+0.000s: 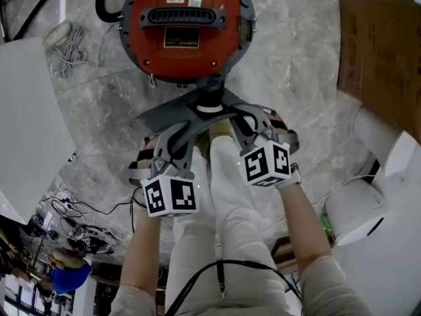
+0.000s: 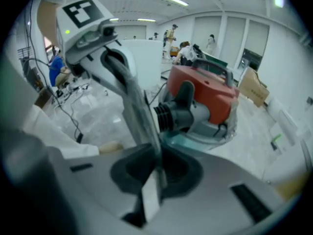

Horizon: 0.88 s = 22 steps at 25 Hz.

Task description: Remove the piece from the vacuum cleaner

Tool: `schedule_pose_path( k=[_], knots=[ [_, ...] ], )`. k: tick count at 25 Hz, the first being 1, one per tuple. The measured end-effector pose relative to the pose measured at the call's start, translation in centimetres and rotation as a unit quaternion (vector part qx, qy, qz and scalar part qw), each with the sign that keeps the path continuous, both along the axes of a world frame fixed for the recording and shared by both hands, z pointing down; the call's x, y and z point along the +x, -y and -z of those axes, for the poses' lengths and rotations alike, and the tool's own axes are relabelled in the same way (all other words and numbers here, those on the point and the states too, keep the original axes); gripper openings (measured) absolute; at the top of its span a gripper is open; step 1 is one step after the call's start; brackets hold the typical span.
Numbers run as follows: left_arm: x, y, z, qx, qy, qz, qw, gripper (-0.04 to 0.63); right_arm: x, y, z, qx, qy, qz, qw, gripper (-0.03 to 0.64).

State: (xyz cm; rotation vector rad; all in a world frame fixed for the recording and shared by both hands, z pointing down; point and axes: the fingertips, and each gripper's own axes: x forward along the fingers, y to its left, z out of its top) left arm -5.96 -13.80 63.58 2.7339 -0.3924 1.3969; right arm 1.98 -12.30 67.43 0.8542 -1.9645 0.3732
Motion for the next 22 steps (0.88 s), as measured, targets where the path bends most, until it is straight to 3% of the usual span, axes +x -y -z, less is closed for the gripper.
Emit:
schedule_pose_path(
  k=[5,13,18,22],
  knots=[
    [-0.5,-0.4,-0.4,-0.012,-0.01,0.017,0.9997,0.031,-0.2,-0.2,0.2,-0.003,-0.016,0.012,1.0,0.038],
    [-2.1,0.1,-4.5,-0.037,0.035,0.044,0.9977,0.031,-2.3,-0.6,3.2,0.03,-0.058,0.088,0.994,0.035],
    [-2.2,0.2,-5.6,-0.065,0.039,0.065,0.9949,0.031,-3.0,-0.5,4.0,0.049,-0.078,0.118,0.989,0.035],
    [-1.8,-0.5,-5.8,-0.118,0.03,0.084,0.9891,0.031,-2.5,-0.6,3.7,0.043,-0.059,0.088,0.993,0.034]
  ],
)
